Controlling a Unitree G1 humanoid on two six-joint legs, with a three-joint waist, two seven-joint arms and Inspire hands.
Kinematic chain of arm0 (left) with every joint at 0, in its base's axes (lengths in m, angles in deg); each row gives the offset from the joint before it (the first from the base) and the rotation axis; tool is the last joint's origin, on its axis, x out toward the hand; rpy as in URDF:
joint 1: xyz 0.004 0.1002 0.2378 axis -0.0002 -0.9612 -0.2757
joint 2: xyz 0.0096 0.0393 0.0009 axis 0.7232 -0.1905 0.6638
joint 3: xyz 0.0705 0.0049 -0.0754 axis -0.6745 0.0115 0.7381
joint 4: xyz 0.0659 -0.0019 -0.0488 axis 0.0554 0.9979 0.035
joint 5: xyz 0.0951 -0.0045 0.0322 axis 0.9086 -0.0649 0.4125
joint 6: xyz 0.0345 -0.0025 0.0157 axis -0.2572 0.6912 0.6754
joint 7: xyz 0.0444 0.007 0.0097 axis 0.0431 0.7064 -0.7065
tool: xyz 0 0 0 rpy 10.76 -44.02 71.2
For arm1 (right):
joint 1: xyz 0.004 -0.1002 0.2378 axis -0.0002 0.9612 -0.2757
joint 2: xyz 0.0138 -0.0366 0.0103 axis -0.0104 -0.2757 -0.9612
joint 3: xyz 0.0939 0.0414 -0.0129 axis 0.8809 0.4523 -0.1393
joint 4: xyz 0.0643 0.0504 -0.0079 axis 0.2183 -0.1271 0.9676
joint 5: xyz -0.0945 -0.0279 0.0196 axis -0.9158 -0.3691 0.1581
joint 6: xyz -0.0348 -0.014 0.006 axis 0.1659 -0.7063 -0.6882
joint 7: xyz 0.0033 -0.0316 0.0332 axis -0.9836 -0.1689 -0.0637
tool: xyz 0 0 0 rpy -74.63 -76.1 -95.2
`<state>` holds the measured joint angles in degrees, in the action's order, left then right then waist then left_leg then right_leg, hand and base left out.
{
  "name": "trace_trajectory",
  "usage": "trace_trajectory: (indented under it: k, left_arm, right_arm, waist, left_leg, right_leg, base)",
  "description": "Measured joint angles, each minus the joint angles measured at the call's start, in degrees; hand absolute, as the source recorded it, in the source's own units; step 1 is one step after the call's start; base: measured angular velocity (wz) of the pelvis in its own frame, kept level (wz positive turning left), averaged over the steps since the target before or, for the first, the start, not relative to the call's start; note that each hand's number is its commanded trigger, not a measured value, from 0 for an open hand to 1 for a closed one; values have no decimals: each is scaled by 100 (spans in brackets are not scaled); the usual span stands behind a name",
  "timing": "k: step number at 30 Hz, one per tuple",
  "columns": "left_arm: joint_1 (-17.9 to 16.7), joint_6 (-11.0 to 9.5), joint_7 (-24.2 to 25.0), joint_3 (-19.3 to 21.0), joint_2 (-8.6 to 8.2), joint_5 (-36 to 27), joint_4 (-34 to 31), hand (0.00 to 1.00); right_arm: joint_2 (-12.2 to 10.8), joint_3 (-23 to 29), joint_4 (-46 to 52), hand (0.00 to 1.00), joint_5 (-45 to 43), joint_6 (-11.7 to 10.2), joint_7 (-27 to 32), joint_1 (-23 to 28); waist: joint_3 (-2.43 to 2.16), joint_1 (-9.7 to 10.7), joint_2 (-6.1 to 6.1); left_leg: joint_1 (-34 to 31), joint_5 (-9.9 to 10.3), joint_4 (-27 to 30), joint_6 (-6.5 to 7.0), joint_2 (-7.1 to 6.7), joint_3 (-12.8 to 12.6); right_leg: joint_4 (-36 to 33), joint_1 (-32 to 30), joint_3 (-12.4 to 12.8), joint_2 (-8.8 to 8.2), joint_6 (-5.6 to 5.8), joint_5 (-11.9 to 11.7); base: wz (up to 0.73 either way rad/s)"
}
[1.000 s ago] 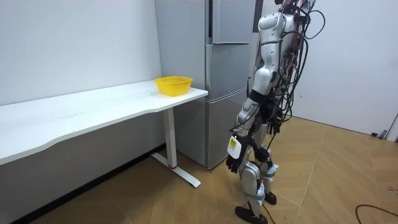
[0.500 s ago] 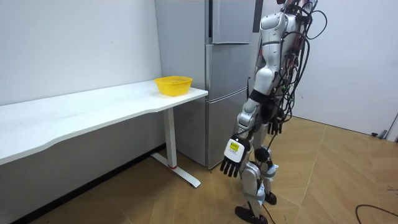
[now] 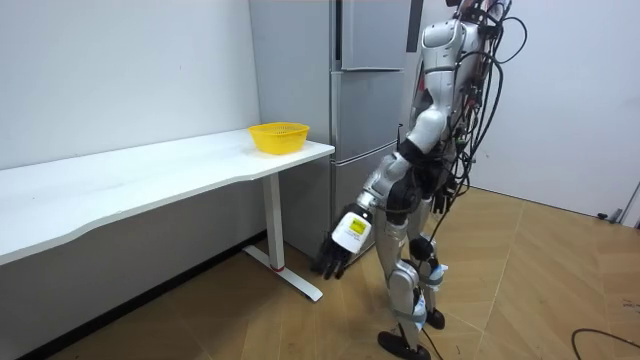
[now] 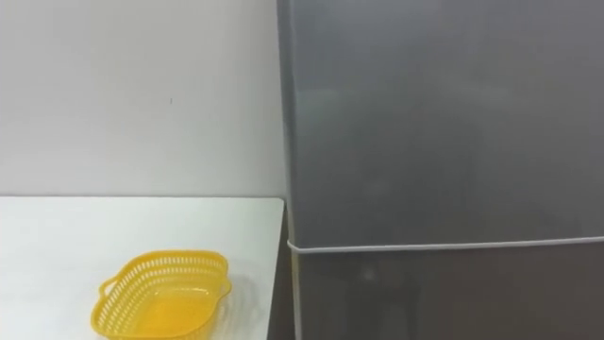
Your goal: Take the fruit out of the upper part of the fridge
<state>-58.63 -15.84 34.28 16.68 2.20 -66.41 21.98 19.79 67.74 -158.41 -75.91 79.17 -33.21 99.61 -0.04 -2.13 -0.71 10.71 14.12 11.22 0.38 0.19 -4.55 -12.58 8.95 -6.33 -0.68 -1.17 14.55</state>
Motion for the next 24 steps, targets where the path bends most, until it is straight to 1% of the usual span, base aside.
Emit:
trace_trajectory:
  k: [1,2,3,4,5,6,7,8,9,10,11,13,14,15,16,17,18,19,20,21,22,24]
  left_arm:
    - [-26,-137,-310,27,-15,4,-440,0]
    - [-25,-242,-446,31,-14,5,-612,0]
    - [-19,-441,-698,50,-12,35,-898,0]
    - [-27,-523,-978,60,-16,60,-1261,0]
    - [-42,-549,-1127,62,-18,61,-1510,0]
    - [-49,-676,-1384,68,-12,62,-1936,0]
    - [-48,-773,-1501,69,-4,62,-2109,0]
    - [-37,-985,-1679,70,21,67,-2334,0]
    - [-34,-1106,-1807,78,36,67,-2520,0]
    - [-38,-1151,-1927,78,34,67,-2740,0]
    - [-47,-1156,-1989,78,33,67,-2870,0]
    - [-71,-1211,-2217,82,32,121,-3457,0]
    - [-88,-1231,-2256,80,33,122,-3637,0]
    - [-96,-1304,-2272,77,34,130,-3950,0]
    - [-96,-1342,-2256,77,46,131,-4211,0]
    - [-92,-1356,-2239,76,60,132,-4325,0]
    - [-83,-1363,-2201,64,107,188,-4529,0]
    - [-82,-1363,-2180,53,132,247,-4635,0]
    - [-80,-1364,-2101,45,170,291,-4900,0]
    - [-80,-1365,-2033,37,207,291,-5209,0]
    - [-80,-1374,-1989,30,230,290,-5349,0]
    - [-80,-1488,-1698,-30,325,286,-5736,0]
  right_arm:
    - [11,61,48,0,6,-57,76,11]
    - [20,80,62,0,14,-85,117,5]
    - [49,118,77,0,21,-149,157,-7]
    - [73,197,112,0,19,-208,168,3]
    - [81,200,144,0,25,-235,175,4]
    - [87,196,165,0,38,-294,183,23]
    - [92,196,162,0,37,-309,183,23]
    - [106,196,163,0,32,-339,180,57]
    - [116,192,188,0,31,-368,154,63]
    - [107,186,244,0,33,-376,133,133]
    - [103,180,262,0,33,-383,118,154]
    - [99,176,260,0,9,-438,100,241]
    - [100,177,253,0,11,-437,100,257]
    - [105,185,257,0,11,-434,105,276]
    - [105,188,272,0,9,-434,100,295]
    - [100,187,272,0,9,-434,94,296]
    - [96,184,271,0,0,-436,53,285]
    - [97,184,262,0,-2,-435,26,287]
    - [100,183,224,0,1,-436,-20,286]
    - [101,182,186,0,8,-433,-73,279]
    - [104,181,186,0,9,-432,-98,281]
    - [104,178,173,0,20,-440,-187,281]
  waist:
    - [5,1,-8]
    - [4,-2,-5]
    - [-6,-27,17]
    - [-13,-24,45]
    - [-12,-30,52]
    - [-13,-46,53]
    - [-15,-52,59]
    - [-17,-73,88]
    - [-24,-100,113]
    - [-39,-139,138]
    - [-41,-145,140]
    - [-41,-145,141]
    - [-39,-140,132]
    - [-35,-130,124]
    - [-34,-125,124]
    - [-28,-119,115]
    - [-16,-101,97]
    - [-34,-97,129]
    - [-16,-66,108]
    - [-12,-39,104]
    - [-10,-22,104]
    - [6,57,122]
  left_leg:
    - [-16,0,-3,0,-2,15]
    - [-17,0,-8,0,-3,17]
    - [-12,0,-25,0,-3,15]
    - [-3,0,-33,0,-5,18]
    - [-2,0,-34,0,-4,20]
    - [5,0,-34,0,-4,24]
    - [7,0,-34,0,-4,24]
    - [18,0,-35,0,-5,24]
    - [33,0,-35,0,-9,22]
    - [38,0,-36,0,-11,18]
    - [39,0,-37,0,-13,16]
    - [41,-1,-39,0,-11,19]
    - [41,-1,-39,0,-11,19]
    - [38,-1,-38,0,-12,22]
    - [36,-1,-37,0,-13,26]
    - [35,-1,-37,0,-12,34]
    - [23,0,-34,0,-13,56]
    - [13,0,-27,0,-14,70]
    - [3,0,-12,0,-14,75]
    - [-11,0,8,0,-17,95]
    - [-14,0,6,0,-17,104]
    - [-14,-1,6,0,-21,159]
  right_leg:
    - [1,-2,-25,-2,2,-1]
    - [3,-3,-27,-2,2,-1]
    - [-4,-8,-24,-2,3,-2]
    - [-3,-11,-20,-1,4,-3]
    - [-3,-11,-17,1,4,-3]
    - [-9,-11,-16,2,3,-3]
    - [-10,-10,-18,1,2,-4]
    - [-8,-2,-18,-2,1,-5]
    - [-10,2,-12,-4,1,-5]
    - [-12,1,16,-6,1,-5]
    - [-14,1,23,-8,2,-5]
    - [-15,0,21,-4,1,-5]
    - [-16,1,15,-5,1,-5]
    - [-20,1,0,-8,2,-5]
    - [-20,1,-14,-8,2,-5]
    - [-19,2,-15,-7,2,-5]
    - [-13,1,-18,-9,2,-4]
    - [-5,1,-23,-8,2,-4]
    - [2,-1,-20,-8,2,-5]
    - [2,3,-23,-7,3,-5]
    - [5,3,-27,-7,3,-5]
    - [0,9,-44,-8,4,-5]
  base:
    - [9]
    - [4]
    - [0]
    - [0]
    - [0]
    - [0]
    - [0]
    - [-7]
    - [-9]
    - [-7]
    - [-3]
    - [0]
    - [0]
    - [0]
    - [0]
    - [4]
    - [6]
    - [7]
    - [7]
    - [5]
    - [7]
    - [4]
